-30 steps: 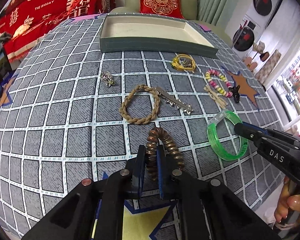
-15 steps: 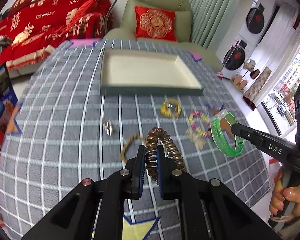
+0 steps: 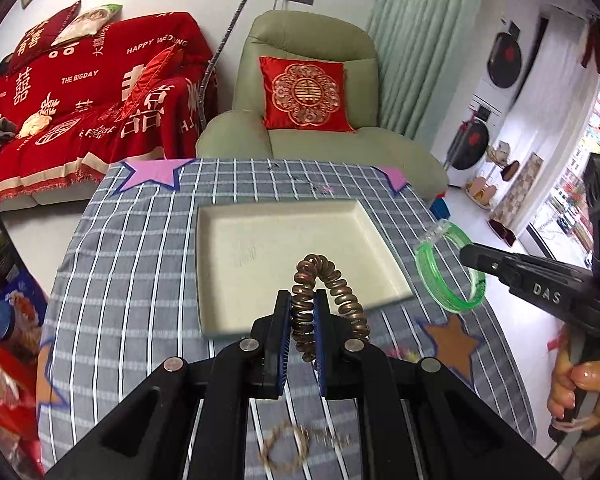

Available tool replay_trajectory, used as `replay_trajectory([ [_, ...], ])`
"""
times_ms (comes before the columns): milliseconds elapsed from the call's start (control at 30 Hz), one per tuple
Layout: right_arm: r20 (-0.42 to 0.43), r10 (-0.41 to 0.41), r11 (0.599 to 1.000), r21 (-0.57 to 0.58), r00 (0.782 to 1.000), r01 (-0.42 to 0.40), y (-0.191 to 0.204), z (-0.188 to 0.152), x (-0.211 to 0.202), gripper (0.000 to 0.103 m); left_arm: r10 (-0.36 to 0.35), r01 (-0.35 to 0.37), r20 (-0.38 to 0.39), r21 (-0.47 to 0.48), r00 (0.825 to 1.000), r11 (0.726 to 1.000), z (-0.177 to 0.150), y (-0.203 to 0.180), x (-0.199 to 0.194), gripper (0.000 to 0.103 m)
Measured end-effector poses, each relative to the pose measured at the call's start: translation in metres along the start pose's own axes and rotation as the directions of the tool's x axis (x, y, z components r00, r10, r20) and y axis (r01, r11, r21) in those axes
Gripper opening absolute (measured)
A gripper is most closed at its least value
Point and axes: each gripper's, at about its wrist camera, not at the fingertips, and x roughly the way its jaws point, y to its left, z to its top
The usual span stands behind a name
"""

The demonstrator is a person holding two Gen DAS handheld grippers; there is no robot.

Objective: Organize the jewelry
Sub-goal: 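Carry the bead bracelet and green bangle with both tools into the grey tray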

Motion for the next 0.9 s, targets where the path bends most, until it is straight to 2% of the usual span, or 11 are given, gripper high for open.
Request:
replay_trajectory([
  [200, -0.023, -0.036, 0.999, 0.014, 0.999, 0.036, -0.011, 0.034, 0.053, 0.008, 0.06, -0.061, -0.037, -0.03, 0.998, 0.998, 0.024, 0.017, 0.074, 0.023],
  [433, -0.09, -0.061, 0.998, 0.027, 0.994, 0.063, -0.025, 0.035, 0.133, 0.008, 0.109, -0.111, -0.098, -0.012, 0.989, 0.994, 0.018, 0.025, 0.154, 0.023],
  [633, -0.143, -0.052, 0.995, 0.076, 0.988, 0.063, -0.038, 0.024, 0.184, 0.008, 0.151, -0.152, -0.131, -0.002, 0.98, 0.988, 0.01, 0.025, 0.188, 0.023],
  [900, -0.182, -0.065, 0.992, 0.091, 0.981, 0.083, -0.047, 0.009, 0.211, 0.008, 0.263, -0.258, -0.143, 0.058, 0.954, 0.965, 0.0, 0.024, 0.205, 0.023],
])
